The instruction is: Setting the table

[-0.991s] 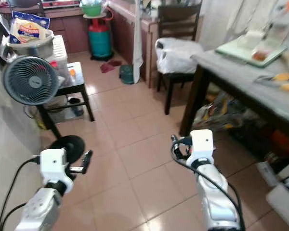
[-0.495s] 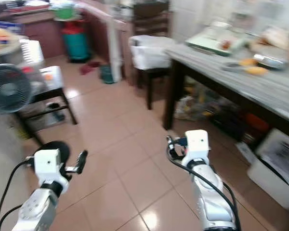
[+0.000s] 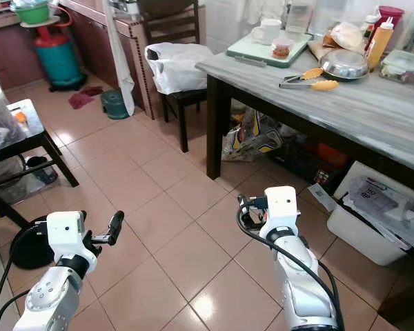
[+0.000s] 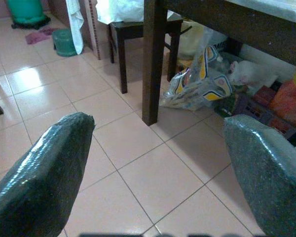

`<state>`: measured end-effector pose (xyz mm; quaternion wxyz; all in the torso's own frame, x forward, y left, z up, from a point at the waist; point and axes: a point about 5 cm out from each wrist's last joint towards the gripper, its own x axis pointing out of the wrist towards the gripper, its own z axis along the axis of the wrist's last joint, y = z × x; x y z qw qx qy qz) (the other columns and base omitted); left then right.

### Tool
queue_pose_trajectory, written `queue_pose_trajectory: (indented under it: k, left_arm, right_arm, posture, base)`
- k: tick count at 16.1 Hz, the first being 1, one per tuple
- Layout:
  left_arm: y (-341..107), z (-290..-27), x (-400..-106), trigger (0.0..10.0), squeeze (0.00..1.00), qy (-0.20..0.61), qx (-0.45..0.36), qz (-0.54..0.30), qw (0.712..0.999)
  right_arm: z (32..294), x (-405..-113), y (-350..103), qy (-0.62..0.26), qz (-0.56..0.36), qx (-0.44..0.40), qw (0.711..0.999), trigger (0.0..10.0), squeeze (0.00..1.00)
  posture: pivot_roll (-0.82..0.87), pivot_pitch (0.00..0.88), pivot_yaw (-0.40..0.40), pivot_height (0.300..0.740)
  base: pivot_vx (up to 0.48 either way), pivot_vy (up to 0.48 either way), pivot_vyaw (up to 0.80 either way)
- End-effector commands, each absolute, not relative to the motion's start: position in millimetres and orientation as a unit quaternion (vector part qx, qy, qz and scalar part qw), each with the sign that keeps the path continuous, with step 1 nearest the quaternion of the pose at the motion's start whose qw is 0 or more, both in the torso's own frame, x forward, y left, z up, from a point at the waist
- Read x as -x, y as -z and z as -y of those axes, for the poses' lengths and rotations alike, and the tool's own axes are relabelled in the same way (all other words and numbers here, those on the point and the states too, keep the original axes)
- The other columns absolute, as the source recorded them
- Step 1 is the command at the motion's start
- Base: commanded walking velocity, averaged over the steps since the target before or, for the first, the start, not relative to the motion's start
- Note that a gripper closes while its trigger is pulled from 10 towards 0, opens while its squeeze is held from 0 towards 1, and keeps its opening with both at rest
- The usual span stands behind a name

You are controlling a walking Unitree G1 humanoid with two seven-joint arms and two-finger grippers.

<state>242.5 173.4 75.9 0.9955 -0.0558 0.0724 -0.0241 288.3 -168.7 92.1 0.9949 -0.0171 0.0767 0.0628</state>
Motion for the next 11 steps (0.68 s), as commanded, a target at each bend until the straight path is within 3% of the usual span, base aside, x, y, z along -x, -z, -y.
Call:
queue_pose_trajectory:
  k: [1,3,6,11]
  left_arm:
    - [-76.4,-176.7,-240.7,10.0,0.00,0.025,0.053,-0.075,0.996]
    - [-76.2,-176.2,-240.5,10.0,0.00,0.029,0.052,-0.075,0.995]
    - [-75.4,-175.8,-240.2,10.0,0.00,0.032,0.051,-0.076,0.995]
    - [-75.4,-172.7,-239.3,10.0,0.00,0.041,0.051,-0.075,0.995]
  right_arm:
    - [166.3,-288.9,-95.2,-0.064,-0.072,0.015,0.995,10.0,0.00]
    - [165.8,-288.7,-95.1,-0.067,-0.073,0.015,0.995,10.0,0.00]
    - [165.4,-289.3,-95.1,-0.068,-0.072,0.014,0.995,10.0,0.00]
    - [165.2,-287.8,-94.7,-0.067,-0.071,0.013,0.995,10.0,0.00]
  posture:
    - [-0.14,0.042,0.046,0.740]
    - [-0.13,0.042,0.045,0.740]
    - [-0.13,0.039,0.044,0.740]
    - [-0.14,0.042,0.048,0.740]
  base:
    - [0.000,0.000,0.00]
    - [0.000,0.000,0.00]
    - [0.000,0.000,-0.80]
    - [0.285,0.000,-0.74]
